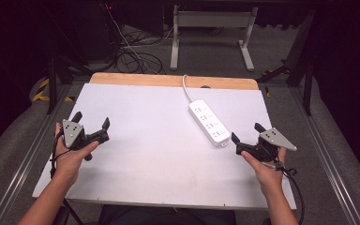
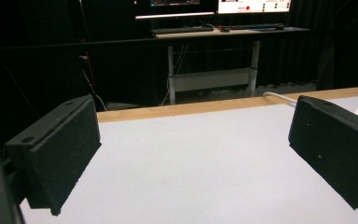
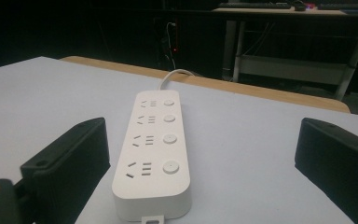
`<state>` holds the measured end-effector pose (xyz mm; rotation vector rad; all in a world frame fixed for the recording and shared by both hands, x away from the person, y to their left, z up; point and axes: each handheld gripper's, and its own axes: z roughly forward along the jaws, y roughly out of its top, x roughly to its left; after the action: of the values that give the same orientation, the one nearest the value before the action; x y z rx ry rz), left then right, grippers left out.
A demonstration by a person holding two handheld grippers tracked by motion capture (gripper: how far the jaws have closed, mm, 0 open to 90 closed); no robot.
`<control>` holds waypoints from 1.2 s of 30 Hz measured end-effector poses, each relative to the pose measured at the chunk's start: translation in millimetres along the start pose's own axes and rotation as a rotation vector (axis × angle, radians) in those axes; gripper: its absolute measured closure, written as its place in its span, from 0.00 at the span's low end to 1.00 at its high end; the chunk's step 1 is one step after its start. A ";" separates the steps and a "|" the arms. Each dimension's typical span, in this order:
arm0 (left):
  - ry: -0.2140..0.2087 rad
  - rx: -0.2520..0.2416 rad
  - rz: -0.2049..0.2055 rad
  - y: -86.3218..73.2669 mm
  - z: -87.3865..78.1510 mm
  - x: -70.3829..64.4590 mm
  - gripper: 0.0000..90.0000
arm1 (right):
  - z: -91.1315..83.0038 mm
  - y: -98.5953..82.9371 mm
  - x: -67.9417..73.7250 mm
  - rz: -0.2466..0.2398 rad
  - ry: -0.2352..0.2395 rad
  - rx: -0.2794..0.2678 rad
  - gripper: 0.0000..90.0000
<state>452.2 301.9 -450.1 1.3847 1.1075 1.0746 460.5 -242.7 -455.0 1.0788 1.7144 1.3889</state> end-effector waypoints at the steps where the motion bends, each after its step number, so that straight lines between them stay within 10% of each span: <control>1: -0.002 0.001 -0.002 0.0 0.1 -0.3 0.03 | 0.0 0.0 0.2 -0.003 0.002 0.002 0.04; 36: -0.015 0.008 0.008 0.1 8.2 -3.8 0.04 | -0.9 -3.9 4.3 -0.064 0.035 0.052 0.13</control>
<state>459.6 296.8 -450.8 1.4026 1.0973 1.0655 457.1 -239.5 -458.7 1.0242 1.8030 1.3378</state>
